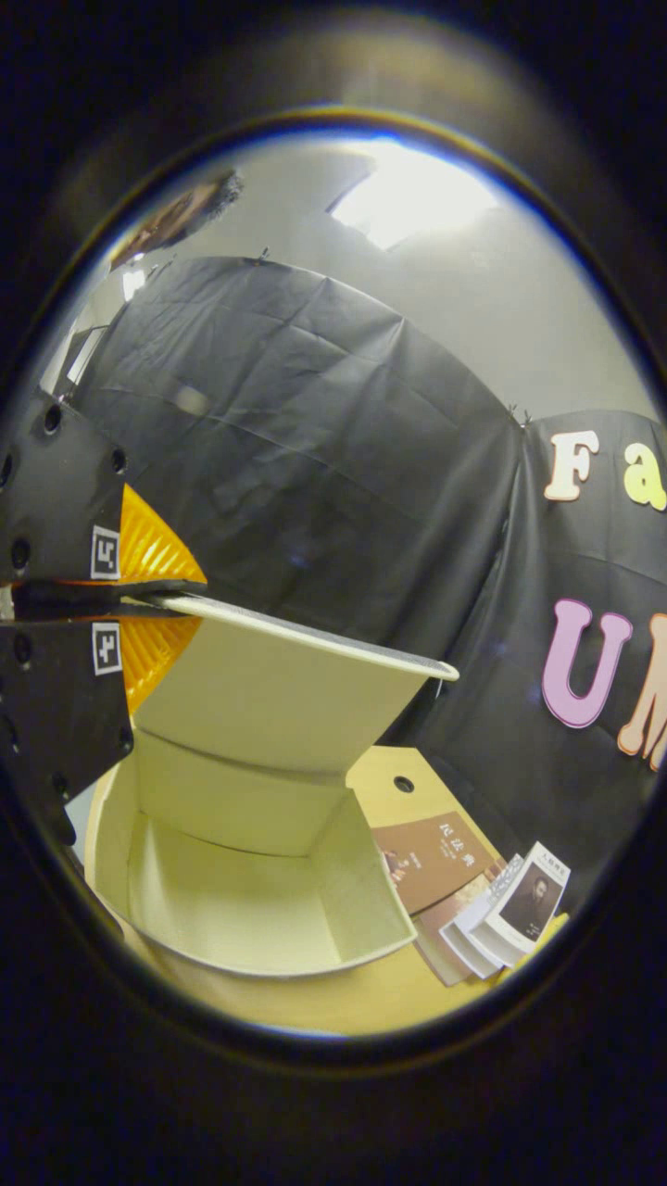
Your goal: Open the storage box then place both shoes into the box .Put the left shoe in first, then the right shoe, with the right side of both shoes facing outward in a uniform manner.
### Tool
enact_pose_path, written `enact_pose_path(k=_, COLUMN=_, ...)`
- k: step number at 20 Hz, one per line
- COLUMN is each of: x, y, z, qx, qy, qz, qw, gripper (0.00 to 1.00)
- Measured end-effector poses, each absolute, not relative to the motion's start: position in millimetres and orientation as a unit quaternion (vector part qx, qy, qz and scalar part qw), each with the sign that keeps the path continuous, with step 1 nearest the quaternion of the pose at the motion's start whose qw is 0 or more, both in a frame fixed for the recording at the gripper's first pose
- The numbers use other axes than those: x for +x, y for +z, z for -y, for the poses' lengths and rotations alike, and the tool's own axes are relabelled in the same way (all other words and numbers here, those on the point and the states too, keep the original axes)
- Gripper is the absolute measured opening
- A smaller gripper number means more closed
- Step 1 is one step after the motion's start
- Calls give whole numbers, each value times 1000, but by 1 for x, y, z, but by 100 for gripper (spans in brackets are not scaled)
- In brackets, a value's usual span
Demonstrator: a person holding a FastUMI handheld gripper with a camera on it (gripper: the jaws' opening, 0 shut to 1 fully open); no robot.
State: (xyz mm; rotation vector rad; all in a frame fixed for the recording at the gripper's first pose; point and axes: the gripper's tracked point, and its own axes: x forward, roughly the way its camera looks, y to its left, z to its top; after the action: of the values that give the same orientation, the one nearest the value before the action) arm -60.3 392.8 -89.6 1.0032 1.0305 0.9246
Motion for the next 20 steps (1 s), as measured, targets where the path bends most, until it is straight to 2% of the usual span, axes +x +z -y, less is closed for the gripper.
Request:
enact_pose_path(k=6, x=-61, y=-86, z=-442, qx=424, qy=427, qz=-458, qw=655, gripper=5)
enact_pose_path(k=14, x=-57, y=-92, z=-465, qx=387, qy=436, qz=-444, qw=681, gripper=33)
enact_pose_path(k=20, x=-52, y=-90, z=-443, qx=363, qy=433, qz=-423, qw=709, gripper=63)
